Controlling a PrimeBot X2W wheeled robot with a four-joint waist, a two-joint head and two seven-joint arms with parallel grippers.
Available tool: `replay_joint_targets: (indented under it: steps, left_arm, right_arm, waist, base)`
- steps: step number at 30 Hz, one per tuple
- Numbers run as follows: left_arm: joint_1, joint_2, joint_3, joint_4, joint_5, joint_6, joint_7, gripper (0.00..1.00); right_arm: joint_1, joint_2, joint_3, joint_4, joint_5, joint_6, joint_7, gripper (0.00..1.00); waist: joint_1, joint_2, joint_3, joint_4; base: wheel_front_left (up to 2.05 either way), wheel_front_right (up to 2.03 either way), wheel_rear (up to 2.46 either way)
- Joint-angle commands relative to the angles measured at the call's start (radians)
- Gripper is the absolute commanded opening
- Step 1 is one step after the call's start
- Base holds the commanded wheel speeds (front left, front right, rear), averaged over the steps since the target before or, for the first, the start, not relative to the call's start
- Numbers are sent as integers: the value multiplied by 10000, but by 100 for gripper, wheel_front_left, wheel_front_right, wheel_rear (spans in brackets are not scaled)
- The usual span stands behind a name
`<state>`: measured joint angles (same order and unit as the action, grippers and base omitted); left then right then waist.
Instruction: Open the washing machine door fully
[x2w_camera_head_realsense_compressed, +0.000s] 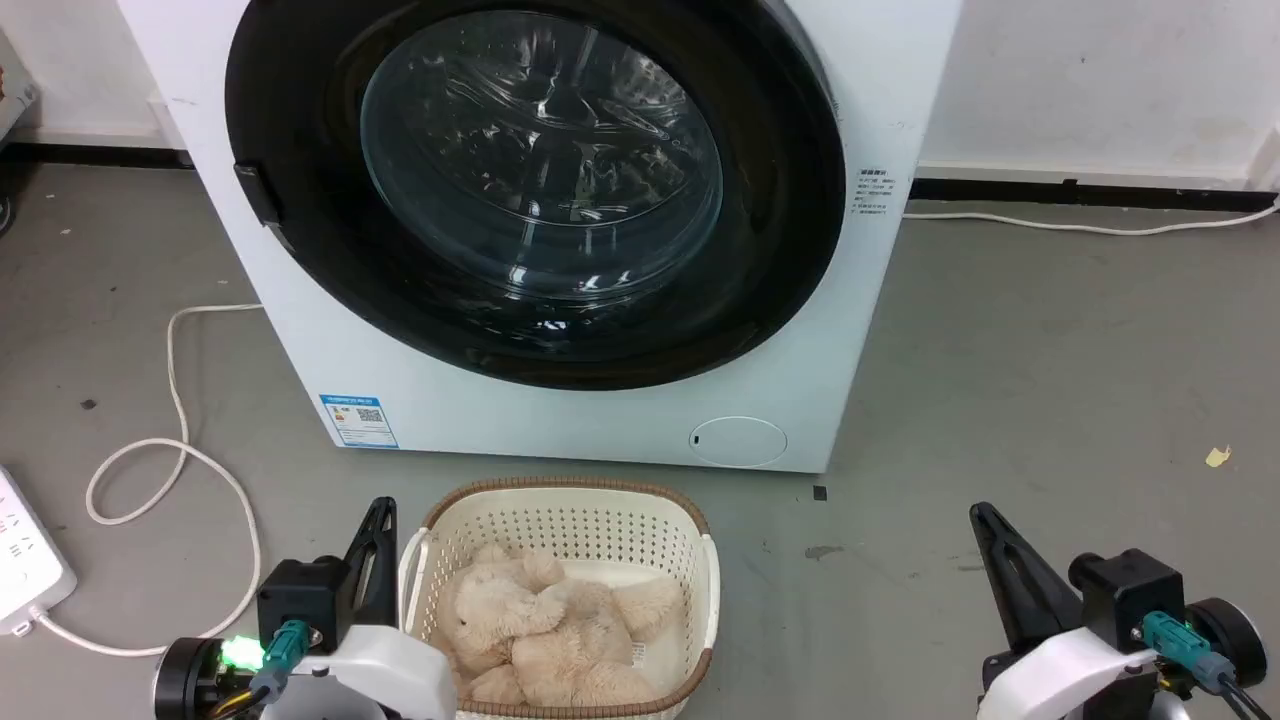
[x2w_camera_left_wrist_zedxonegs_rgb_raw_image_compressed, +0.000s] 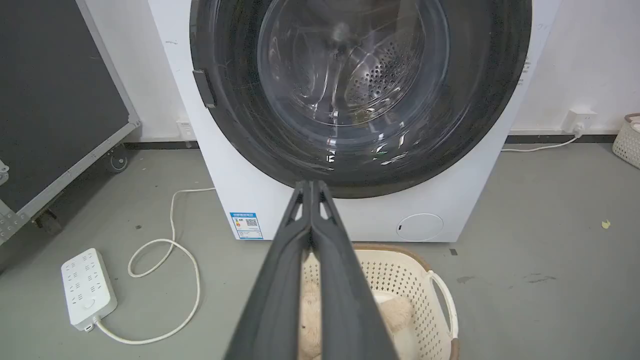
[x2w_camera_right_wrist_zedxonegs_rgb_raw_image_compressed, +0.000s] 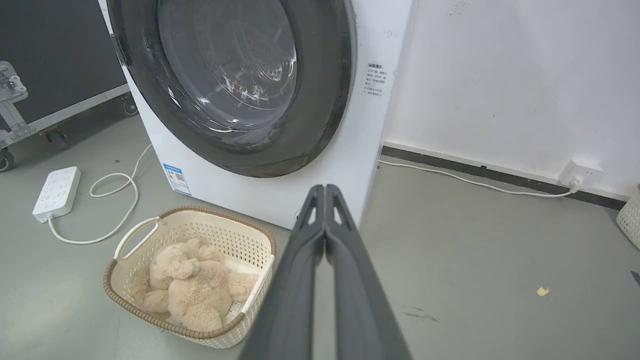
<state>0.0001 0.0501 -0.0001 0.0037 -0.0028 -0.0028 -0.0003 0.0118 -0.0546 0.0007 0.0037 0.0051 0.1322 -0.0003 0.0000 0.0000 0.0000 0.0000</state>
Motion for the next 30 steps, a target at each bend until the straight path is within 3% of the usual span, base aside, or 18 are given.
replay_joint_targets:
  steps: [1, 30]
  left_arm:
    - [-1, 1, 1, -37, 28, 28, 3, 0]
    - [-1, 1, 1, -37, 28, 28, 3, 0]
  right_arm:
    - [-118, 43, -7, -37, -51, -15, 3, 0]
    - [-118, 43, -7, -37, -51, -15, 3, 0]
  waist:
    - [0, 0, 0, 0]
    - [0, 0, 0, 0]
  base:
    - [0, 0, 0]
    - [0, 0, 0]
